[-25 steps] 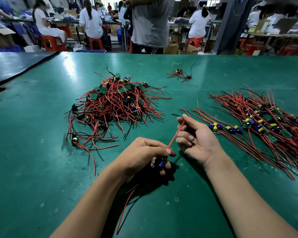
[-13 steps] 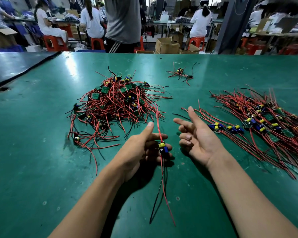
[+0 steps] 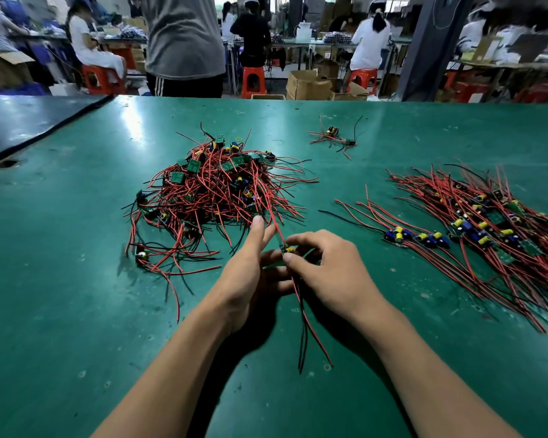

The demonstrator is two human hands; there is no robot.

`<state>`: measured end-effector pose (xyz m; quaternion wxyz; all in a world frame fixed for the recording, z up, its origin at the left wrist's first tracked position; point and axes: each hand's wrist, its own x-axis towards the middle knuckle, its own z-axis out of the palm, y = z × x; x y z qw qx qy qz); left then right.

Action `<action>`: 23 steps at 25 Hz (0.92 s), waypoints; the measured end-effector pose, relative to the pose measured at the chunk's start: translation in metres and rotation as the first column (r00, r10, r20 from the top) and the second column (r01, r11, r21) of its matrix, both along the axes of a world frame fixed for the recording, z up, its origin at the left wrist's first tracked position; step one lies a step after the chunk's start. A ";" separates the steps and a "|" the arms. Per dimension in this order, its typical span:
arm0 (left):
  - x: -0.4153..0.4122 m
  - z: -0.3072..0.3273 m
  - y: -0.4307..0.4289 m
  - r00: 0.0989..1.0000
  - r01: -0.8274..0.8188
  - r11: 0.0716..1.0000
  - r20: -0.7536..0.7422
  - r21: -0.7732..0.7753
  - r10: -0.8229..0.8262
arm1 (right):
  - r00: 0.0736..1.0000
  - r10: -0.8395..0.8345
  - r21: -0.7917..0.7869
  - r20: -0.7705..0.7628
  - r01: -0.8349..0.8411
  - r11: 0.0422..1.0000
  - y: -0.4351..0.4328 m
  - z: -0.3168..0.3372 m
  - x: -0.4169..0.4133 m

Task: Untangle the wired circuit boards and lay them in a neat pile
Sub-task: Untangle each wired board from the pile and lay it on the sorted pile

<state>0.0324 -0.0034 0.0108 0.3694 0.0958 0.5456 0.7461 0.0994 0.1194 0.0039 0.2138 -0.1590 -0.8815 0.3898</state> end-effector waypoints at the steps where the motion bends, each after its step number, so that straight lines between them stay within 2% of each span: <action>1: 0.000 0.000 0.001 1.000 -0.003 1.000 0.004 0.015 0.003 | 1.000 -0.030 -0.031 -0.005 0.030 0.999 0.003 0.000 0.000; 3: 0.001 0.000 0.003 1.000 0.000 1.000 0.002 0.007 0.000 | 0.996 -0.091 -0.109 0.018 0.092 0.990 0.012 0.000 0.000; 5: 0.001 -0.001 0.005 1.000 -0.009 1.000 0.001 -0.028 0.009 | 0.981 -0.187 -0.096 0.043 0.190 0.977 0.025 0.000 0.000; 9: -0.001 -0.004 0.008 0.998 -0.058 0.997 -0.013 -0.042 0.058 | 0.918 -0.374 0.059 0.130 0.370 0.927 0.044 -0.002 0.005; 11: -0.002 -0.008 0.009 0.980 -0.158 0.986 -0.131 -0.045 0.151 | 0.891 -0.426 0.200 0.157 0.394 0.897 0.042 -0.002 0.007; 13: -0.006 -0.013 0.007 0.908 -0.303 0.950 -0.327 -0.076 0.263 | 0.922 -0.383 0.263 0.061 0.356 0.897 0.033 -0.002 0.006; 15: -0.013 -0.016 0.003 0.809 -0.439 0.892 -0.481 -0.109 0.339 | 0.973 -0.224 0.171 -0.058 0.231 0.958 0.019 -0.001 0.001; 18: -0.020 -0.019 -0.002 0.658 -0.558 0.804 -0.701 -0.207 0.276 | 0.999 -0.029 0.115 0.025 0.026 0.993 -0.001 -0.010 -0.005; 20: -0.021 -0.020 -0.003 0.588 -0.566 0.780 -0.794 -0.267 0.155 | 0.996 -0.057 0.156 0.075 0.044 0.987 0.000 -0.016 -0.007; 23: -0.025 -0.020 -0.006 0.504 -0.577 0.739 -0.864 -0.348 -0.014 | 0.970 -0.216 0.231 0.111 0.186 0.955 0.019 -0.016 -0.005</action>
